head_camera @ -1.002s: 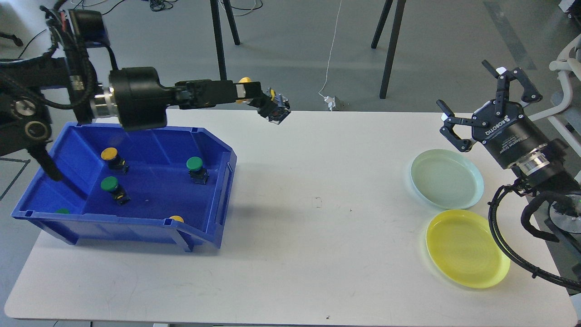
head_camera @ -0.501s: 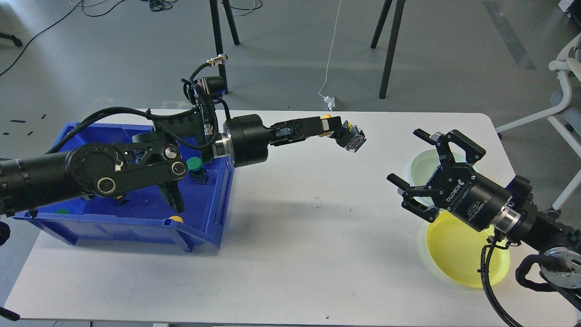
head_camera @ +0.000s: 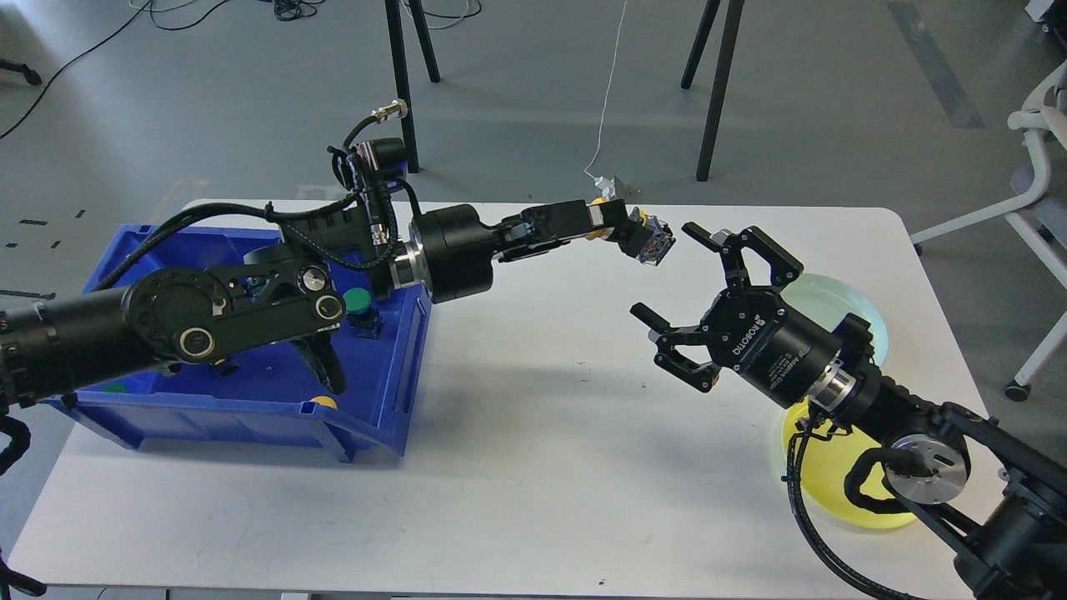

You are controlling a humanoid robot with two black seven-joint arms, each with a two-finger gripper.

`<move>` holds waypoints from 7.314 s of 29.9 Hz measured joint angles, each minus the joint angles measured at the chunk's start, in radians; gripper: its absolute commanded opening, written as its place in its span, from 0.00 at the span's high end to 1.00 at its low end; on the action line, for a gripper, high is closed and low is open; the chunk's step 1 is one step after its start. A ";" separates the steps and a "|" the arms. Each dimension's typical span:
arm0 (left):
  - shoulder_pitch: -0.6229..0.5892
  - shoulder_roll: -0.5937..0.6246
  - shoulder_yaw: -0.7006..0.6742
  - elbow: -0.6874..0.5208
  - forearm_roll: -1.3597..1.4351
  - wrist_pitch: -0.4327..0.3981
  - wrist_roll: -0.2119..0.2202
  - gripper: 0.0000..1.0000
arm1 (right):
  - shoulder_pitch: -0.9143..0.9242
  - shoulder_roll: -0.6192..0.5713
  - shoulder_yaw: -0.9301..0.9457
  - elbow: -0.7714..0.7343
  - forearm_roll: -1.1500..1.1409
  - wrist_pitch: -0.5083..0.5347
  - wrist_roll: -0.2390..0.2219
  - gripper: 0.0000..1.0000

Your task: Pass button and place on color plate

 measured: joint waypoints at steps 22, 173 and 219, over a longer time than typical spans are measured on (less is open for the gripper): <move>0.008 0.002 -0.010 -0.002 -0.001 -0.002 0.000 0.99 | 0.034 0.070 0.015 -0.038 0.010 0.000 0.055 0.06; 0.192 0.258 0.265 0.684 0.690 -0.098 0.000 0.24 | -0.286 -0.114 0.444 0.130 0.357 -0.268 0.023 0.01; 0.213 0.172 -0.212 -0.144 0.243 0.211 0.000 0.97 | -0.291 -0.284 0.288 0.217 -0.067 -0.209 0.019 0.01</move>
